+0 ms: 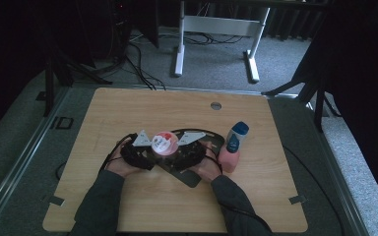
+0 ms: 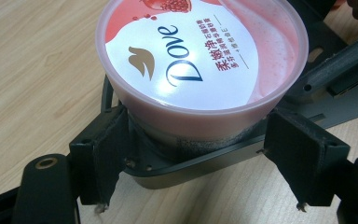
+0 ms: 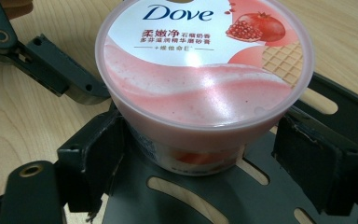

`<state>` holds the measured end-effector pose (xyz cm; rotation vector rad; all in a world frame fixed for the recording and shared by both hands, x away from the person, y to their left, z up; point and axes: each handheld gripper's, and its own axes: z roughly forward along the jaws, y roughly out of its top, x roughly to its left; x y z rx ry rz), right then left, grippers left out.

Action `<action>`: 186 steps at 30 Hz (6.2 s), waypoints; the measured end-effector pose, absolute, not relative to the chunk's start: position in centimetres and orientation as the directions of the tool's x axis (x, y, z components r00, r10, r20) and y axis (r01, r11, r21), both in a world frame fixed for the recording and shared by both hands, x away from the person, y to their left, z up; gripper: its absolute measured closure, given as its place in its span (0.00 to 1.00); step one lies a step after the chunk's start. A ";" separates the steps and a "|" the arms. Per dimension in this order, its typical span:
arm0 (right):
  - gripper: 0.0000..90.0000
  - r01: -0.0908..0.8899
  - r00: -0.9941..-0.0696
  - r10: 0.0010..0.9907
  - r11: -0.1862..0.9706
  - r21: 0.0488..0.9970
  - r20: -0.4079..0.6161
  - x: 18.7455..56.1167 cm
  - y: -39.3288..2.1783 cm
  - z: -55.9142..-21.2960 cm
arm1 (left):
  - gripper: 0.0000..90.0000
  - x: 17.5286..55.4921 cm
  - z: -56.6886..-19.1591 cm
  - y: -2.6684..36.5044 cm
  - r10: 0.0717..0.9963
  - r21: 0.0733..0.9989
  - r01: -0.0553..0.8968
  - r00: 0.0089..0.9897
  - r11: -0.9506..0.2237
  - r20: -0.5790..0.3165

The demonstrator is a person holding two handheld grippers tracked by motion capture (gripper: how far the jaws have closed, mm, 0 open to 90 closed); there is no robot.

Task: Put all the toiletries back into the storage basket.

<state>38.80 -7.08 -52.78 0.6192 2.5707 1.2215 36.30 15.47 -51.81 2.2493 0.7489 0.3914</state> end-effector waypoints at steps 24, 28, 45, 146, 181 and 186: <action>0.30 0.272 -0.901 0.434 0.573 0.773 -0.005 39.0 -7.4 -53.2 | 0.25 35.9 -52.6 16.0 0.657 0.724 0.436 0.753 -0.534 0.031; 0.30 0.271 -0.902 0.431 0.573 0.774 -0.003 39.0 -7.4 -53.2 | 0.24 35.8 -52.5 15.8 0.662 0.718 0.443 0.749 -0.537 0.033; 0.31 0.268 -0.906 0.423 0.586 0.764 -0.006 39.1 -7.3 -53.5 | 0.29 35.9 -52.1 16.0 0.652 0.688 0.447 0.757 -0.572 0.051; 1.00 0.351 -0.810 0.573 0.642 0.682 -0.123 34.6 -13.3 -55.1 | 0.52 34.7 -53.5 18.8 0.742 0.744 0.509 0.669 -0.433 -0.026; 0.91 0.325 -0.834 0.547 0.598 0.732 -0.076 33.3 -14.3 -53.4 | 0.51 34.3 -54.9 19.0 0.780 0.758 0.531 0.624 -0.378 -0.048; 0.90 0.330 -0.829 0.555 0.591 0.736 -0.075 33.3 -14.5 -53.1 | 0.51 34.2 -55.2 19.0 0.782 0.752 0.537 0.622 -0.383 -0.046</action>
